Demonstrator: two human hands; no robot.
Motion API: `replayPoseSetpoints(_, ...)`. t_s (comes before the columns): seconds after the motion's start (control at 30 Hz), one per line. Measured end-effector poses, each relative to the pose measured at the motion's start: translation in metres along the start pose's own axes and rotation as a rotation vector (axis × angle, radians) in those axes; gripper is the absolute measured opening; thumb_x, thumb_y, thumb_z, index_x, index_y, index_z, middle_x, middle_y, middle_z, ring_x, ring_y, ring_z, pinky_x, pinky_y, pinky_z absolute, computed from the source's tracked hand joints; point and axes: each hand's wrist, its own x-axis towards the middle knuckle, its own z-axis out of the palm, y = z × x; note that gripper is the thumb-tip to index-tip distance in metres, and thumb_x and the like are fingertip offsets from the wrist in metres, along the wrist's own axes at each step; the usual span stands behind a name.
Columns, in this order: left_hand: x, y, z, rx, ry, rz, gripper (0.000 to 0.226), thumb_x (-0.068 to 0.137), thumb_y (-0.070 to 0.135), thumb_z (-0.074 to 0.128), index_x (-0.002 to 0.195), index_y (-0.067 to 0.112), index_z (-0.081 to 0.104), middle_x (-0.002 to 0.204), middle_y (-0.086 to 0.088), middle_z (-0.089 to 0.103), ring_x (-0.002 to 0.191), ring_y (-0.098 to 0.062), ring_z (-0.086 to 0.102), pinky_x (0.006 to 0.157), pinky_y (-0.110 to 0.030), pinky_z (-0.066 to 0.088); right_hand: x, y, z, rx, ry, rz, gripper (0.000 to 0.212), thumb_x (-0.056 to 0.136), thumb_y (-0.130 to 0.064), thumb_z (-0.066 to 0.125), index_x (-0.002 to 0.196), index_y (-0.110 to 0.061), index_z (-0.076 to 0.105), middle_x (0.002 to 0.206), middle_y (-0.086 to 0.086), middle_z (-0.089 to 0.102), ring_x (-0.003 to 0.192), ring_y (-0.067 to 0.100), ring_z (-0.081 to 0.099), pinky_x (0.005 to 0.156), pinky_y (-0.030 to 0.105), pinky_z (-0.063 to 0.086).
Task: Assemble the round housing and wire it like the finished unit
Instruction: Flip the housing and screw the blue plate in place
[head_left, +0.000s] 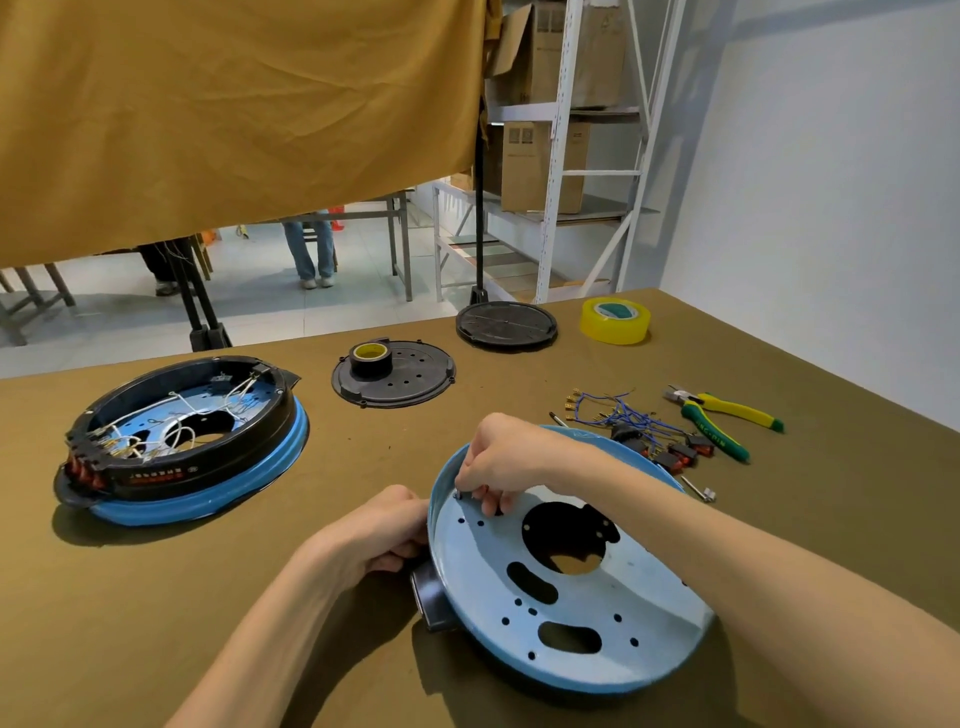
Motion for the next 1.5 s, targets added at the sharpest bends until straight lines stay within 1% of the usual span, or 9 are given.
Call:
replayPoseSetpoints(0.23,-0.002,0.000,0.001,-0.007,0.010,-0.007,0.023,0.101,0.030,0.052,0.084,0.015,0.055,0.054,0.005,0.039,0.045,-0.010,0.027,0.046,-0.021,0.019,0.000,0.001,-0.003,-0.039,-0.003,0.006,0.021,0.099,-0.008,0.061,0.107,0.010,0.068,0.084,0.015,0.067,0.060,0.020,0.063,0.059,0.026,0.057)
replayPoseSetpoints(0.4,-0.003,0.000,0.001,-0.017,0.010,-0.013,0.024,0.102,0.029,0.052,0.080,0.018,0.053,0.054,0.006,0.041,0.044,-0.009,0.029,0.045,-0.021,0.020,-0.003,0.010,0.006,-0.041,0.057,-0.064,0.019,0.100,-0.013,0.059,0.089,-0.002,0.070,0.079,0.014,0.071,0.068,0.023,0.068,0.064,0.029,0.058)
replayPoseSetpoints(0.57,-0.006,0.000,0.001,0.000,-0.003,-0.014,0.026,0.100,0.029,0.054,0.076,0.018,0.056,0.052,0.006,0.045,0.044,-0.008,0.032,0.046,-0.020,0.022,-0.005,0.010,0.008,-0.001,0.046,-0.089,0.018,0.099,-0.014,0.062,0.084,-0.007,0.070,0.067,0.006,0.068,0.053,0.011,0.065,0.048,0.021,0.050)
replayPoseSetpoints(0.8,-0.006,0.003,0.002,-0.110,-0.011,-0.027,0.066,0.091,0.068,0.054,0.042,0.024,0.053,0.051,0.009,0.036,0.042,-0.008,0.025,0.042,-0.019,0.019,-0.007,0.027,0.008,0.017,0.140,-0.122,0.018,0.096,-0.016,0.065,0.086,-0.006,0.076,0.051,-0.003,0.065,0.043,0.005,0.060,0.043,0.018,0.045)
replayPoseSetpoints(0.9,-0.004,0.002,0.002,-0.114,-0.031,-0.030,0.070,0.095,0.068,0.049,0.040,0.025,0.055,0.051,0.009,0.038,0.042,-0.007,0.026,0.043,-0.020,0.021,-0.006,0.029,0.018,0.031,0.204,-0.178,0.019,0.096,-0.017,0.064,0.082,-0.011,0.076,0.046,-0.007,0.062,0.042,0.004,0.059,0.040,0.014,0.041)
replayPoseSetpoints(1.1,-0.004,0.001,0.002,-0.146,-0.028,-0.022,0.070,0.096,0.071,0.042,0.042,0.028,0.057,0.052,0.008,0.039,0.044,-0.007,0.030,0.044,-0.020,0.024,-0.003,0.024,0.013,0.022,0.156,-0.187,0.018,0.097,-0.018,0.064,0.088,-0.008,0.077,0.065,0.002,0.069,0.051,0.008,0.062,0.048,0.023,0.046)
replayPoseSetpoints(1.23,-0.005,0.002,0.002,-0.135,-0.019,-0.028,0.065,0.100,0.059,0.046,0.046,0.024,0.059,0.053,0.007,0.041,0.046,-0.009,0.029,0.046,-0.021,0.023,-0.008,0.027,0.014,-0.035,0.130,-0.269,0.013,0.093,-0.024,0.072,0.087,-0.014,0.077,0.076,0.004,0.076,0.057,0.007,0.066,0.059,0.024,0.054)
replayPoseSetpoints(1.33,-0.006,0.004,0.001,-0.068,-0.030,-0.039,0.065,0.103,0.042,0.047,0.040,0.023,0.050,0.050,0.008,0.036,0.043,-0.009,0.025,0.044,-0.020,0.020,-0.007,0.029,0.019,-0.162,0.276,-0.344,0.011,0.090,-0.021,0.073,0.081,-0.018,0.078,0.079,0.000,0.075,0.071,0.009,0.067,0.064,0.026,0.054)
replayPoseSetpoints(1.5,-0.009,0.004,0.000,0.000,-0.025,-0.012,0.030,0.102,0.029,0.051,0.074,0.020,0.050,0.054,0.006,0.041,0.044,-0.009,0.029,0.045,-0.019,0.022,-0.006,0.032,0.017,-0.129,0.305,-0.397,0.006,0.087,-0.019,0.078,0.084,-0.015,0.080,0.078,-0.006,0.074,0.069,0.004,0.064,0.060,0.014,0.047)
